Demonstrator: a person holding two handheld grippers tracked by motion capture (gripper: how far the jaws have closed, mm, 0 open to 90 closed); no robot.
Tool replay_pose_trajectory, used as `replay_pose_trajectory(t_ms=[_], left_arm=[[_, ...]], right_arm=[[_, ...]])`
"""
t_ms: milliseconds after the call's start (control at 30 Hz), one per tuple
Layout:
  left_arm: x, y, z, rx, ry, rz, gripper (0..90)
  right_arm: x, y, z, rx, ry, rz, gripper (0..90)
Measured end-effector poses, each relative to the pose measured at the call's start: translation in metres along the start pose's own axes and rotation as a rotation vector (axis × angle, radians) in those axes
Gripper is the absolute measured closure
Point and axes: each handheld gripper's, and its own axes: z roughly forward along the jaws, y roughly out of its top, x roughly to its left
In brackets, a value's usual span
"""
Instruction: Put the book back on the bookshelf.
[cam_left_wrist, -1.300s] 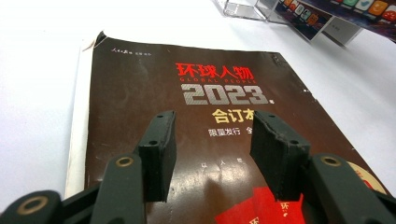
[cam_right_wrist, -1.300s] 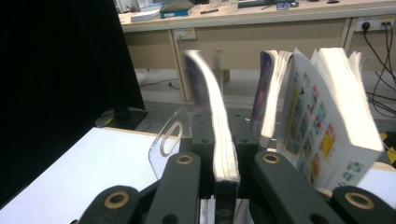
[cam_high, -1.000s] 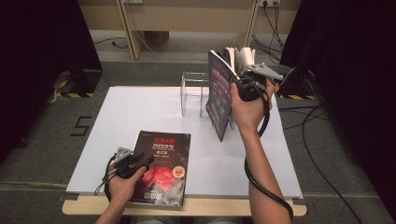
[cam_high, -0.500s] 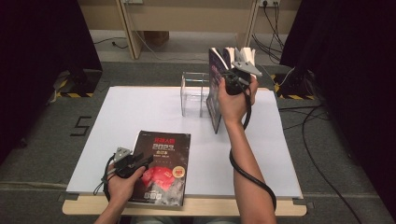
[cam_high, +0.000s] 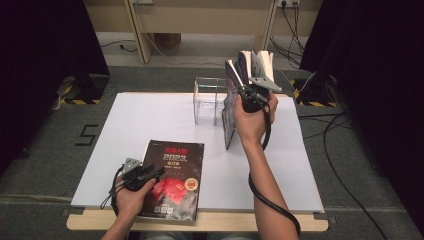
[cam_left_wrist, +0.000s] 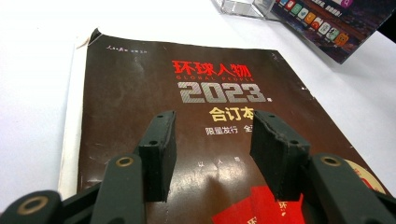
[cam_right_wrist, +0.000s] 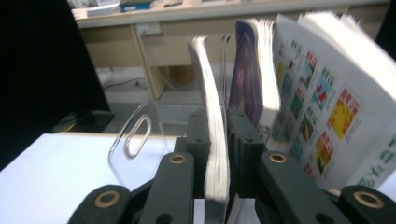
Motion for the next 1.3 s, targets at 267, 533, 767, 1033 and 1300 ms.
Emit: replay_pose_trajectory(t_ms=[267,533,767,1033,1300], left_arm=[[0.000,0.000,0.000,0.001,-0.003,-0.005,49.6],[0.001,0.000,0.000,0.002,-0.001,-0.005,49.6],[0.000,0.000,0.000,0.004,-0.003,-0.002,49.6],[0.001,0.000,0.000,0.002,-0.001,-0.005,49.9],[0.002,0.000,-0.001,-0.001,0.001,-0.007,49.8]], right_arm=[[-0.010,0.008,-0.002,0.112,0.067,0.051,75.6],[-0.009,0.009,0.004,0.179,0.056,0.029,75.6],[-0.006,0.013,0.008,0.208,0.004,-0.034,84.3],[0.001,0.015,0.013,0.152,0.015,-0.050,84.7],[0.002,0.022,0.021,0.104,-0.002,-0.025,84.6]])
